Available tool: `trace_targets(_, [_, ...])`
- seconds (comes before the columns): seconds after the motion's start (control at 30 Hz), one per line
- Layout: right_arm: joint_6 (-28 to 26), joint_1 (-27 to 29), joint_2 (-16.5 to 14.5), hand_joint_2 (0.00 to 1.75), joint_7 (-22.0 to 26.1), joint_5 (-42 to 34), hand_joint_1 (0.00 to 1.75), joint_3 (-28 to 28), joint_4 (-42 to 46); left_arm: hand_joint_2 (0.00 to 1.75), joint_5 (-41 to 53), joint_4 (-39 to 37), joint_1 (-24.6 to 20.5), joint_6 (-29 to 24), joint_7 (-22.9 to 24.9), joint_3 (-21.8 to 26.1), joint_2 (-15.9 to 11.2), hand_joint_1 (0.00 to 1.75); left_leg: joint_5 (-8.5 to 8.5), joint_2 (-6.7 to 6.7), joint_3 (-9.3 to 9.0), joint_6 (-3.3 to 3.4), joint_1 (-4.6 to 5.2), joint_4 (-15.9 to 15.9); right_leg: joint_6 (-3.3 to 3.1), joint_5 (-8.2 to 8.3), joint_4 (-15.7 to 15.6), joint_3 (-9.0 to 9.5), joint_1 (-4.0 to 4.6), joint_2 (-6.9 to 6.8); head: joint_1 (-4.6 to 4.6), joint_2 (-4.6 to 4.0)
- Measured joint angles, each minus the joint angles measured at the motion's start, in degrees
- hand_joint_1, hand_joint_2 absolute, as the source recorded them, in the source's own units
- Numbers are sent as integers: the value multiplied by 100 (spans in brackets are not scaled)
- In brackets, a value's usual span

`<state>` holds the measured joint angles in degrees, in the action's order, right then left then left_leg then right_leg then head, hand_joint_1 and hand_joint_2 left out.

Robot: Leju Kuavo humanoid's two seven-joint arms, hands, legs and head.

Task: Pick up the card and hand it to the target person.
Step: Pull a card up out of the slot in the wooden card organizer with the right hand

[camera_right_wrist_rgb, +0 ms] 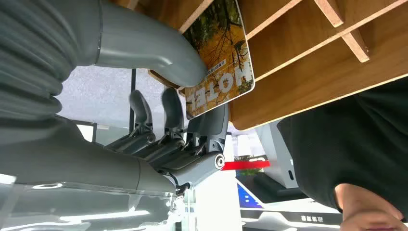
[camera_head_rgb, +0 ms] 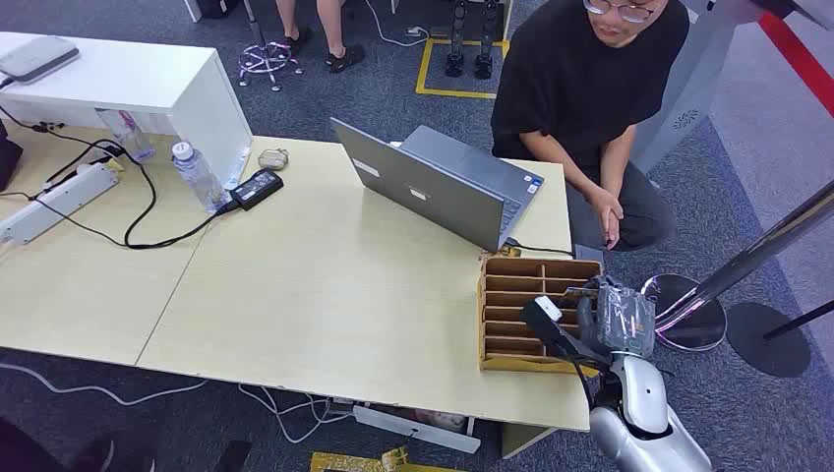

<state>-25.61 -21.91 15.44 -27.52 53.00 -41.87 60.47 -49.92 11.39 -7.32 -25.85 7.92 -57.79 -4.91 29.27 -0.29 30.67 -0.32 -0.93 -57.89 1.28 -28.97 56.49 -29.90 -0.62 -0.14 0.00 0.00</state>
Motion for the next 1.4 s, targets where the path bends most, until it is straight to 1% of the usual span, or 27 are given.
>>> trace_targets(0.17, [-47, -12, -24, 175, 22, 3, 139, -3, -40, 0, -5, 1, 1, 15, -12, -3, 0, 0, -6, 0, 1, 2, 1, 4, -1, 6, -5, 0, 0, 0, 0, 0])
trace_targets(0.3, [-140, -6, -4, 175, 26, 20, 138, 33, 6, 0, -7, 0, -1, 14, -18, -15, -1, 0, -4, 1, 4, 1, 0, 0, 0, 4, 0, -4, 0, 1, 0, 0])
trace_targets(0.4, [-163, 15, 43, 175, 1, 58, 144, 70, 135, 0, -10, 1, -2, 9, -13, -24, -3, 0, -3, 0, 5, 1, 1, -1, 0, 3, 1, -5, -1, 0, 0, 0])
trace_targets(0.53, [-260, 72, 127, 175, -38, 178, 141, 175, 471, 0, -17, 3, -4, 5, -7, -39, -7, 0, 0, -2, 6, 1, 1, -4, 1, 0, 4, -5, -1, -2, 0, 0])
trace_targets(0.73, [-444, 185, 208, 175, -78, 211, 146, 408, 992, 0, -59, 8, -5, -22, -68, -4, -36, 0, 1, -1, 14, 1, 2, -10, 1, -2, 12, -13, -3, -2, 0, 0])
trace_targets(0.93, [-559, 157, 267, 175, -52, 209, 150, 607, 1189, 0, -39, 12, -11, -45, -162, -23, -80, 0, 2, 5, 20, 0, 3, -14, 1, -1, 17, -22, -3, 5, 0, 0])
trace_targets(1.17, [-712, 142, 268, 175, -20, 182, 150, 812, 1436, 0, -51, 26, -14, -71, -332, -2, -148, 0, 2, 5, 20, 0, 3, -13, 1, -1, 17, -23, -3, 6, 0, 0])
trace_targets(1.4, [-724, 107, 264, 175, -1, 162, 150, 853, 1471, 0, -52, 30, -17, -68, -386, 2, -177, 0, 2, 7, 18, 0, 3, -13, 1, -1, 17, -21, -3, 7, 0, 0])
